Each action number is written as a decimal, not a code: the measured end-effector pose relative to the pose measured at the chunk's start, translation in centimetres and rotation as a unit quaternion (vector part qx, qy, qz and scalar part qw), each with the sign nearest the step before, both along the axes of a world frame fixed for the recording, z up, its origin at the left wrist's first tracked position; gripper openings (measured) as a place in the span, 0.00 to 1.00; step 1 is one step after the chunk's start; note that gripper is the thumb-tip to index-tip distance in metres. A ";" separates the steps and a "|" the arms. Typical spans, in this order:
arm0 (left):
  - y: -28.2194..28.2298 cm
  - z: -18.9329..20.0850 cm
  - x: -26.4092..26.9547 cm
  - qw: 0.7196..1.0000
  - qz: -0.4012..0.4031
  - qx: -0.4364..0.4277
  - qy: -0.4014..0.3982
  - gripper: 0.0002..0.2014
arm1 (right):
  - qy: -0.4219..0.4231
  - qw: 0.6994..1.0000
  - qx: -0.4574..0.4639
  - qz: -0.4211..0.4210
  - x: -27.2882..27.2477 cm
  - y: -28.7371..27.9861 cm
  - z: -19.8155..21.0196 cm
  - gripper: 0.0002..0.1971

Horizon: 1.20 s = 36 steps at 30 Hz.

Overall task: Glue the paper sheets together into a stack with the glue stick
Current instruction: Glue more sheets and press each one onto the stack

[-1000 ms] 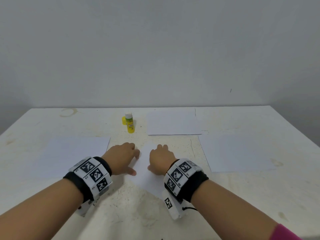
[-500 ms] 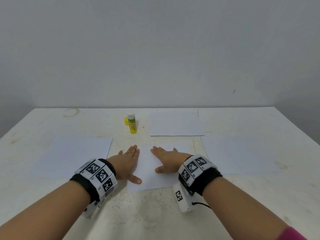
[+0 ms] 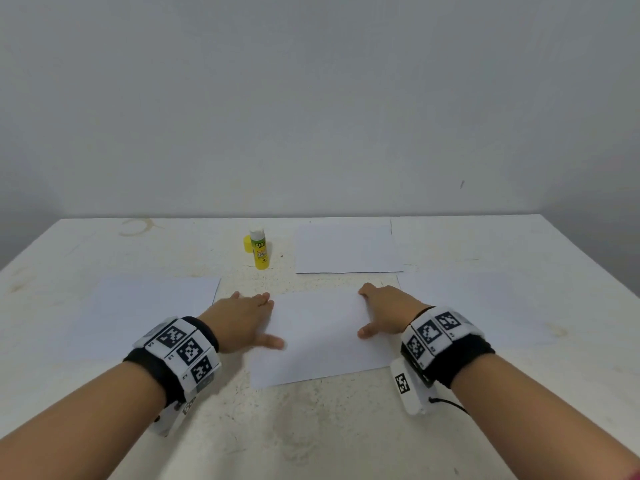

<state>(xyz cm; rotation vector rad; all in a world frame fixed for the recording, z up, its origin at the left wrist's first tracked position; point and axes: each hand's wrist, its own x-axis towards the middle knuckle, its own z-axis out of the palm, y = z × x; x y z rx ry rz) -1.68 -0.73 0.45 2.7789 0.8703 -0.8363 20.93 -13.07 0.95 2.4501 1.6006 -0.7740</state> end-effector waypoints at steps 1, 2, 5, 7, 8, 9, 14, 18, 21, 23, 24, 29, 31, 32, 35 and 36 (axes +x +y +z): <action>0.2 0.1 0.1 0.999 0.005 0.022 -0.025 0.63 | -0.021 1.000 0.006 -0.001 -0.5 0.2 -0.1 0.39; 0.3 0.3 0.3 0.998 0.007 0.051 -0.039 0.56 | -0.049 0.999 0.010 0.004 -1.1 0.5 -0.2 0.36; -0.1 0.7 1.3 0.987 -0.003 0.148 -0.056 0.30 | -0.117 0.992 0.031 0.014 -3.0 1.0 -0.5 0.25; -0.7 0.0 1.9 0.988 -0.013 0.115 -0.105 0.21 | -0.123 0.992 0.027 0.014 -4.2 1.5 -0.8 0.18; -1.0 -0.4 2.1 0.989 -0.023 0.074 -0.125 0.21 | -0.122 0.992 0.022 0.010 -4.8 1.8 -1.0 0.17; -1.3 -0.7 2.3 0.989 -0.034 0.041 -0.135 0.21 | -0.121 0.993 0.019 0.001 -5.4 2.2 -1.3 0.17; -2.3 -0.5 2.8 0.987 -0.056 0.075 -0.127 0.13 | -0.111 0.993 0.024 -0.020 -8.3 3.6 -2.8 0.20; -2.1 -0.2 2.3 0.988 -0.020 0.065 -0.141 0.20 | -0.104 0.994 0.032 0.028 -9.6 4.3 -3.1 0.19; -1.4 -1.0 1.9 0.996 -0.001 0.047 -0.082 0.42 | -0.093 0.993 0.043 0.056 -9.6 4.4 -2.8 0.22; -1.3 -1.4 1.7 1.000 0.012 0.015 -0.011 0.46 | -0.094 0.991 0.031 0.090 -9.6 4.6 -2.8 0.28; -1.1 -1.7 1.6 1.000 0.017 0.000 0.002 0.45 | -0.085 0.991 0.023 0.101 -9.5 4.7 -2.8 0.31; -0.8 -1.6 1.2 1.000 0.012 0.002 0.011 0.45 | 0.001 0.994 0.005 0.110 -7.7 3.8 -1.9 0.33; -0.8 -1.4 1.3 1.000 0.009 0.008 0.015 0.46 | 0.016 0.996 0.006 0.086 -6.3 3.0 -1.6 0.34; -0.8 -1.3 1.4 1.000 0.009 0.011 0.015 0.46 | 0.022 0.997 0.006 0.071 -5.4 2.7 -1.5 0.35; -0.9 -1.3 1.3 1.000 0.012 0.012 0.013 0.46 | 0.036 0.999 0.010 0.020 -3.1 1.5 -1.5 0.37; -0.9 -1.3 1.3 1.000 0.011 0.013 0.010 0.46 | 0.035 0.999 0.016 0.007 -2.6 1.1 -1.4 0.37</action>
